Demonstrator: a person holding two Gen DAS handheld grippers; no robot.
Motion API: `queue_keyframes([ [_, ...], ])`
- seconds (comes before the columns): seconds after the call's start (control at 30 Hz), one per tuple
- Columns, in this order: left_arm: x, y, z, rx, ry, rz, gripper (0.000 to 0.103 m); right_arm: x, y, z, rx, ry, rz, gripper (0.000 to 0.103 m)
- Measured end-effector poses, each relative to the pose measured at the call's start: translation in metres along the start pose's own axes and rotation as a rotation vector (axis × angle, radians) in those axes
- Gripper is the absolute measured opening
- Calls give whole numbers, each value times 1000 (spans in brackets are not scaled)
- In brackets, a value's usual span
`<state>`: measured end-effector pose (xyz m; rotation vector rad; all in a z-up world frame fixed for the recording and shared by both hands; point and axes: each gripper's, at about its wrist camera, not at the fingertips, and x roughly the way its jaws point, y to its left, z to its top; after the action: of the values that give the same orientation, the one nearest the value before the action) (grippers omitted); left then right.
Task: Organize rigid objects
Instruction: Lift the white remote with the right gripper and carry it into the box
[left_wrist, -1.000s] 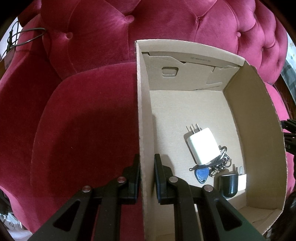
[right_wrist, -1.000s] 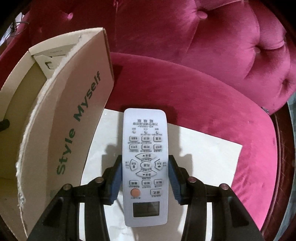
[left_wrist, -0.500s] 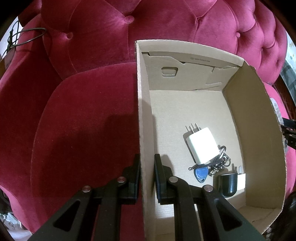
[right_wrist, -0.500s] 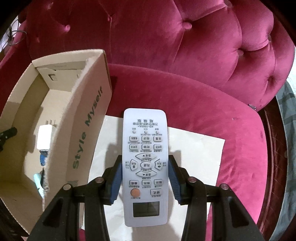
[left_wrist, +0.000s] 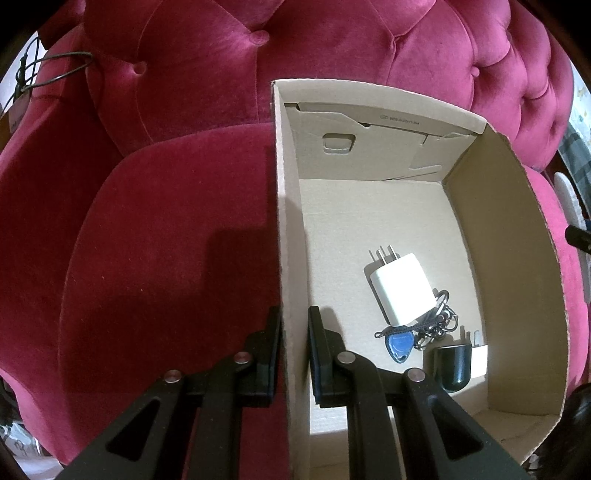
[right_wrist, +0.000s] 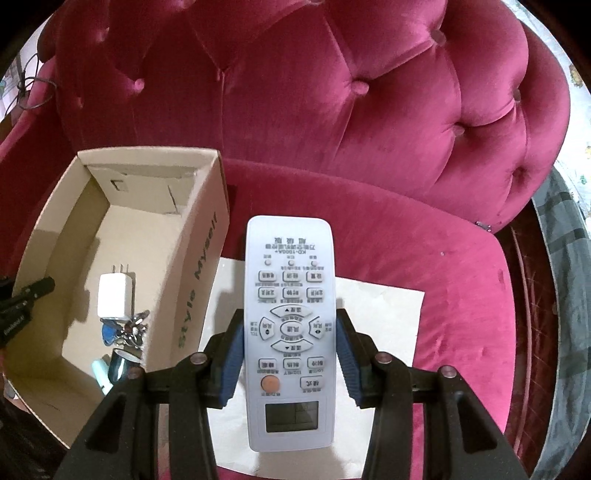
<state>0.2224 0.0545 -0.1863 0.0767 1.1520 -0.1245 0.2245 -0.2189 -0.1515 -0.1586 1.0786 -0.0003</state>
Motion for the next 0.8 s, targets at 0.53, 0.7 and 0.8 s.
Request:
queue_keyframes([
  [0.53, -1, 0, -1, 4, 0, 2, 14, -50, 18, 24, -37, -43, 4, 49],
  [0.7, -1, 1, 0, -3, 2, -4, 14, -52, 37, 32, -63, -44, 22, 49],
  [0.8, 0, 1, 0, -1, 2, -2, 14, -51, 49, 35, -76, -40, 35, 49],
])
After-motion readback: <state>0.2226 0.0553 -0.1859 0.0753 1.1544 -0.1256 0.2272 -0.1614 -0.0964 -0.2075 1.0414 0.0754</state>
